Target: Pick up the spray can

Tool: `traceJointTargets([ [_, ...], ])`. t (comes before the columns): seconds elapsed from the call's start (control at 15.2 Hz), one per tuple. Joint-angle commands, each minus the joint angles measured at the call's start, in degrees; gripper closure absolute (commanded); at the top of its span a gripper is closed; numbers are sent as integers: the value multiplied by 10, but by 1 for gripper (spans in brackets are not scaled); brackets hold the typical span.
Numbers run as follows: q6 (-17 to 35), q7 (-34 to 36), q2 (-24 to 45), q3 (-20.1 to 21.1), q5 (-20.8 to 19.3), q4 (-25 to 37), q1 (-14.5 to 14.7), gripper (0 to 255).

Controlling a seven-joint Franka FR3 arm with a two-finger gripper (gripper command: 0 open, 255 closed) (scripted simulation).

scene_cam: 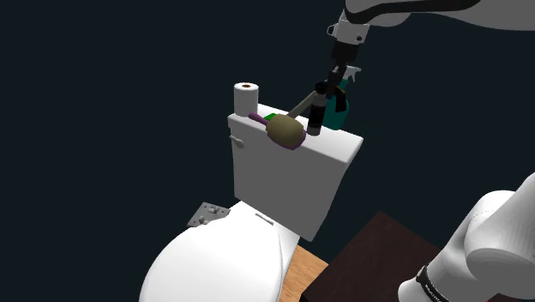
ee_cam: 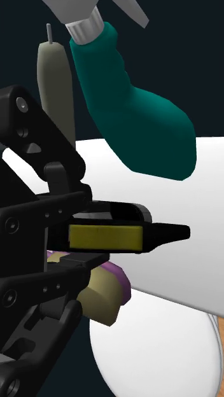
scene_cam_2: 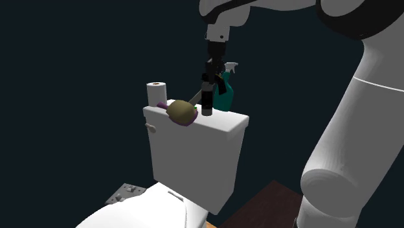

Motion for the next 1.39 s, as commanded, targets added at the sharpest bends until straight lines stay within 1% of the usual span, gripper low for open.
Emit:
traceJointTargets([
  [0.0, 1, 0, -1, 0, 0, -1, 0, 255],
  [0.46, 1, 0, 2, 0, 0, 1, 0, 255],
  [1.32, -105, -3, 30, -2, 7, 134, 0, 255],
])
